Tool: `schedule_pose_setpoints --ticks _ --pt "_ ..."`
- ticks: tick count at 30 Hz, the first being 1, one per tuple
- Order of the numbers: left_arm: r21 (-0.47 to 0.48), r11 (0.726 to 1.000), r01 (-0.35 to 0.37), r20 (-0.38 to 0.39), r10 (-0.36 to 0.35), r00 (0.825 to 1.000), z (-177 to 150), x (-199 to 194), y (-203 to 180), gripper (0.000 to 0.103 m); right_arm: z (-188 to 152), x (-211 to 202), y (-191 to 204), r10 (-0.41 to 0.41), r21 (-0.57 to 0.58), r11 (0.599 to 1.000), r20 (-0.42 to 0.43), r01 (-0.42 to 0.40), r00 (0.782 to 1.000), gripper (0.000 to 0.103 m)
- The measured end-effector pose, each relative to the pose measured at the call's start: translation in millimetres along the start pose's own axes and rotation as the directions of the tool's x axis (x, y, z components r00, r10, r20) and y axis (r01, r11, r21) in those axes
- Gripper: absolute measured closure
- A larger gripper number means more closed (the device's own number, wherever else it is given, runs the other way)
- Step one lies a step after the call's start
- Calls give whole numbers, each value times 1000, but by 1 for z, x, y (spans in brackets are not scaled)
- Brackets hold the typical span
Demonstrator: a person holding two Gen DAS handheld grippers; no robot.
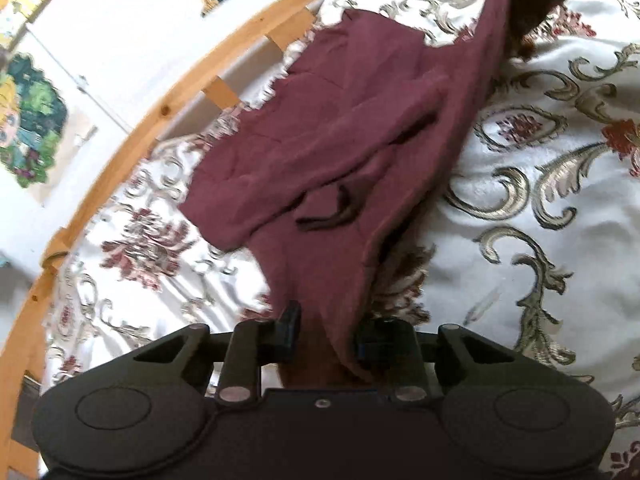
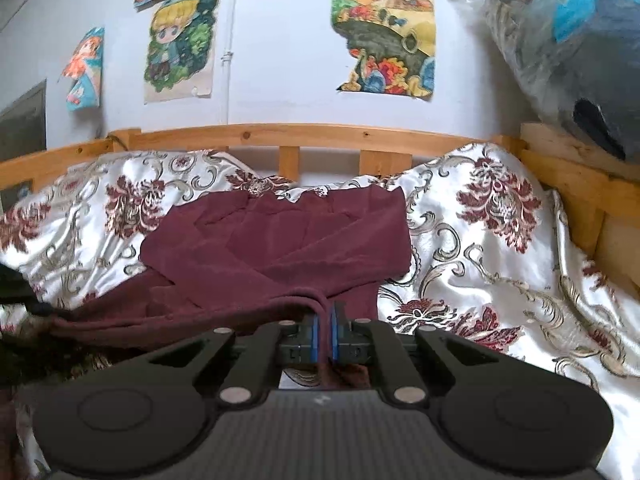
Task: Fold small clothes
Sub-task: 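Close the left gripper on the hem while the right gripper lifts the hem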
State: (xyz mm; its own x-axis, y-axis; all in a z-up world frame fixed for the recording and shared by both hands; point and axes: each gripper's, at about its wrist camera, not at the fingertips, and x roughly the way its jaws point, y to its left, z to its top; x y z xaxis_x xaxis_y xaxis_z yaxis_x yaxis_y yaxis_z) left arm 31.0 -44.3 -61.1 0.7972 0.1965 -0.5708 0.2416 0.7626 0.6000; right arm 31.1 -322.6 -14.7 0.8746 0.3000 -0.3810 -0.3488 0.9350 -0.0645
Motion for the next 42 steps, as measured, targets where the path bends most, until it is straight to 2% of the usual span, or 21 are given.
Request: schedule_pose_setpoints --ticks 2,4,5,6,12,17,22,24,28,31,35,39,42 --pt "-20 1000 -12 -1 12 1000 0 0 3 74 0 -2 5 -10 -17 1000 3 10 1000 95" --pt "-71 997 13 -7 -13 1000 -1 -2 8 79 0 -7 7 -19 -8 1000 10 19 1000 96" --pt "-94 995 27 -5 -28 1000 -2 -3 11 91 0 -11 7 -23 -5 1000 17 23 1000 96" --pt "-112 993 47 4 -47 999 -2 -6 14 97 0 -15 8 -27 -7 1000 22 27 999 96" --pt "-192 977 89 105 -70 992 -3 -29 40 98 2 -48 19 -62 -3 998 53 62 997 96" --pt "-199 970 138 161 -106 981 -13 -53 70 98 7 -78 34 -56 -1 998 69 56 996 96" --pt "-211 950 229 177 -194 965 -26 -88 101 98 7 -122 51 -10 -14 1000 28 11 1000 97" --pt "-227 931 286 174 -250 952 -29 -101 113 98 9 -143 56 15 -18 1000 17 -15 1000 97" --pt "-243 904 353 180 -316 932 -19 -116 133 98 23 -166 58 32 -46 998 34 -30 999 97" --pt "-245 899 362 172 -328 929 6 -109 146 98 41 -152 50 25 -65 998 64 -21 998 96" --pt "-229 921 316 120 -295 948 51 -78 163 98 67 -108 35 -4 -110 994 103 15 995 96" --pt "-210 934 288 36 -287 957 96 -26 179 97 93 -40 19 -6 -160 987 99 22 995 96" --pt "-211 931 299 -32 -313 949 121 23 190 97 107 16 3 -6 -171 985 57 16 998 96"
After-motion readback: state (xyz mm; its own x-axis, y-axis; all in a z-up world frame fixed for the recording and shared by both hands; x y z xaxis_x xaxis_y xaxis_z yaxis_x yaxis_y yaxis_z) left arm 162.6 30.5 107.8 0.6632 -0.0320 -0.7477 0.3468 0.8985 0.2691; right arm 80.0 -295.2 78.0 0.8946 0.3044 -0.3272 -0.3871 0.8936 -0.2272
